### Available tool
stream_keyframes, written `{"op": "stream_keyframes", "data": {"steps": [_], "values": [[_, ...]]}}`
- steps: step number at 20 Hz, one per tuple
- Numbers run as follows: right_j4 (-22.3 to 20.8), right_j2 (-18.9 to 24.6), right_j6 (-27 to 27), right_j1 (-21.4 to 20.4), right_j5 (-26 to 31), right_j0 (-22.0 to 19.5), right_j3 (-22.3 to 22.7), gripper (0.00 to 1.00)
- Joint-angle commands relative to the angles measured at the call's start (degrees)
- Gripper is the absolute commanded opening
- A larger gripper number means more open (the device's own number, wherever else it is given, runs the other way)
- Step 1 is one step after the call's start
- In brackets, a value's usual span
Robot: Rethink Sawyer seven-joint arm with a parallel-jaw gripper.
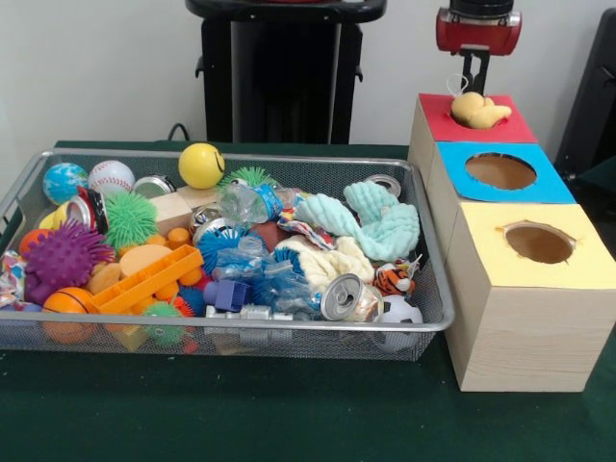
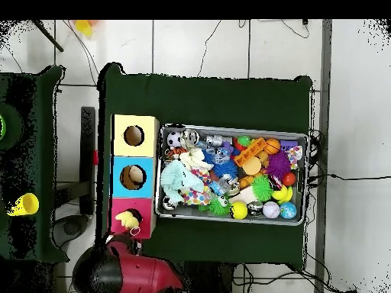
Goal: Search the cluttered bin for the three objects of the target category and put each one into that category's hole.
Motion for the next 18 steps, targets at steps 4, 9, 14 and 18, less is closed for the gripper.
{"op": "stream_keyframes", "data": {"steps": [4, 9, 14, 18], "values": [[2.0, -3.7, 12.0, -2.0, 11.9, 4.1, -9.3, 0.00], [2.5, -2.1, 11.5, -1.3, 10.1, 2.7, -8.8, 0.00], [2.5, -1.3, 11.2, -1.0, 8.7, 1.9, -8.4, 0.00], [1.7, 0.3, 9.6, 1.0, 6.0, -0.2, -9.1, 0.00]]}}
